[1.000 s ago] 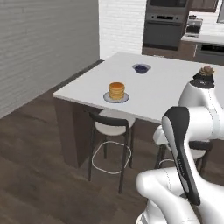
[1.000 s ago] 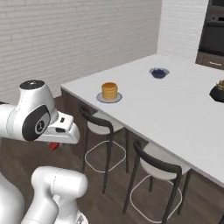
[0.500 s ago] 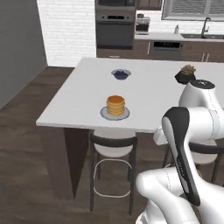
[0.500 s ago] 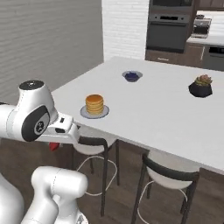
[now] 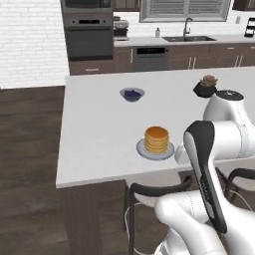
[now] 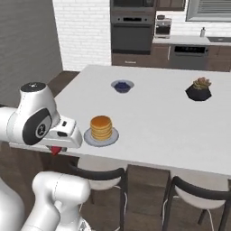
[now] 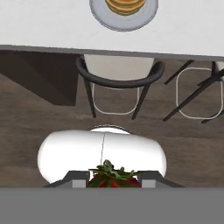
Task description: Take the strawberry from the fridge and place it on top of the pancake, located on the dining counter.
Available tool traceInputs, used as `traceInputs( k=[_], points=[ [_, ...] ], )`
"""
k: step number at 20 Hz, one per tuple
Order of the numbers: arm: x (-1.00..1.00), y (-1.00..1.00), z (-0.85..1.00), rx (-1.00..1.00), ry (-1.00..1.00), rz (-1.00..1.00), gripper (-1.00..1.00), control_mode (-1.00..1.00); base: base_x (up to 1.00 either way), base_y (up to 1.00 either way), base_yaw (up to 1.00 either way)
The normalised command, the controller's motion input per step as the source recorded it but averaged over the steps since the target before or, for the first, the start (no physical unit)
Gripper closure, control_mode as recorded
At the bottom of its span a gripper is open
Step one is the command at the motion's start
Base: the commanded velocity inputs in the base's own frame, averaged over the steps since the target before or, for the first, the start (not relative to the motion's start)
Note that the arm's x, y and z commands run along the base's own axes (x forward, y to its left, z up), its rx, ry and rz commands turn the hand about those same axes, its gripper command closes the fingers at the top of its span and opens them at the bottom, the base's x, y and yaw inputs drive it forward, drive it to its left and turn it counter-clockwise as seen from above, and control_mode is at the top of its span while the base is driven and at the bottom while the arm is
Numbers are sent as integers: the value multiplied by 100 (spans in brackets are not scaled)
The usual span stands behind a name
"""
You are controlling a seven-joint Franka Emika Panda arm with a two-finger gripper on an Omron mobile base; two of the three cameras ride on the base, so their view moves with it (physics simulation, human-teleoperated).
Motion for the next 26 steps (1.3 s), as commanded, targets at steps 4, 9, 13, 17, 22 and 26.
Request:
traceInputs(
  k=[4, 9, 13, 17, 22, 26],
  points=[
    [0, 0, 0, 0, 0, 0, 100, 100, 55, 59, -23],
    [0, 0, 0, 0, 0, 0, 100, 100, 36, 4, -11],
    [0, 0, 0, 0, 0, 0, 100, 100, 32, -49, 0],
    [0, 0, 0, 0, 0, 0, 100, 100, 52, -37, 0],
    [0, 0, 0, 0, 0, 0, 100, 100, 40, -73, 1],
    [0, 0, 0, 0, 0, 0, 100, 100, 6, -42, 0]
  ],
)
